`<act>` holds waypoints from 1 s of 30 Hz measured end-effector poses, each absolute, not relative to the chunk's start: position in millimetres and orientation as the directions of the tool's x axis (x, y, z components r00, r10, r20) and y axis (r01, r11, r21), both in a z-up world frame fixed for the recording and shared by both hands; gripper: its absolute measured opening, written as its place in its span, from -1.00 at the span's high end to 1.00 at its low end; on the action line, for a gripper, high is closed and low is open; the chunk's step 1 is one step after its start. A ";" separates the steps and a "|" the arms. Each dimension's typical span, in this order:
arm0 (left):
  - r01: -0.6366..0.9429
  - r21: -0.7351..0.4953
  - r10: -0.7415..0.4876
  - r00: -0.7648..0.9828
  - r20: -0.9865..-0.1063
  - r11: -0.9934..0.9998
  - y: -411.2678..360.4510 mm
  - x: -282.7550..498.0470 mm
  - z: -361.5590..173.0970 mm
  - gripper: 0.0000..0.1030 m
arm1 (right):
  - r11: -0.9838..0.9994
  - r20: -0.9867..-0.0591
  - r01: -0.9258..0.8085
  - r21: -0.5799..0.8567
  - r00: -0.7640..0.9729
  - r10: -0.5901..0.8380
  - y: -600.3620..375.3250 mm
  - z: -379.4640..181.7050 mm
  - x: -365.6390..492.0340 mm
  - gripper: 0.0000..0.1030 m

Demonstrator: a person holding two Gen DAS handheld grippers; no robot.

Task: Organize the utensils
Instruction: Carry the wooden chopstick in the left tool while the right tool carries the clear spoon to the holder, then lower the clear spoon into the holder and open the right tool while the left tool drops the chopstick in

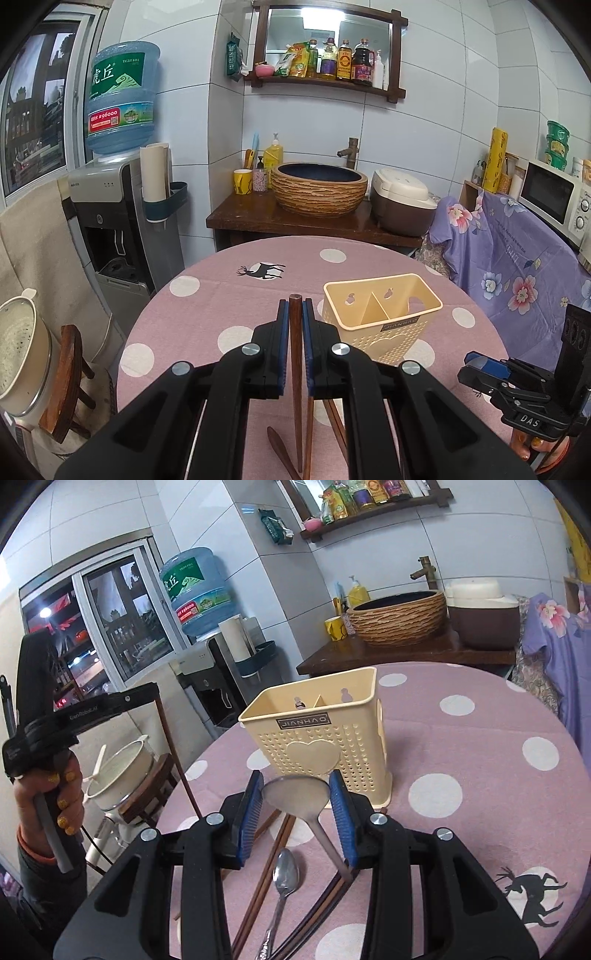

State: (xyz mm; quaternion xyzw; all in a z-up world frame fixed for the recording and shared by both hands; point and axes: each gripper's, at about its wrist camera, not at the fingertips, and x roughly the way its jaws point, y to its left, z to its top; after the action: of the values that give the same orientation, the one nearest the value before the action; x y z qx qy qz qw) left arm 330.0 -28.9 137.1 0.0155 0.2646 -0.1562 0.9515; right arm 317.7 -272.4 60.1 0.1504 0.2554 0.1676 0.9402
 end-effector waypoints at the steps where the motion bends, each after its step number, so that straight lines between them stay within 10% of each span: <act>1: 0.306 -0.053 -0.289 0.811 -0.508 0.951 -29.1 329.8 137.3 0.84 | 0.901 -0.432 -0.234 0.366 0.815 0.387 -272.6 59.5 317.8 0.27; 20: 0.332 -0.071 -0.327 0.828 -0.456 0.941 -23.5 319.3 170.1 0.84 | 0.906 -0.403 -0.266 0.329 0.829 0.389 -269.0 93.3 311.5 0.28; 30: 0.371 -0.091 -0.382 0.884 -0.271 0.924 -34.4 313.2 274.7 0.84 | 0.896 -0.275 -0.301 0.328 0.877 0.395 -270.1 180.5 338.8 0.28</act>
State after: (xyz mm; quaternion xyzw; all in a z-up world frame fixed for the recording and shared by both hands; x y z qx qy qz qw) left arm 313.2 -34.4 274.7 -0.0184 0.1435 -0.1939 0.9703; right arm 338.8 -270.1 180.5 0.1390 0.1696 0.1814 0.9587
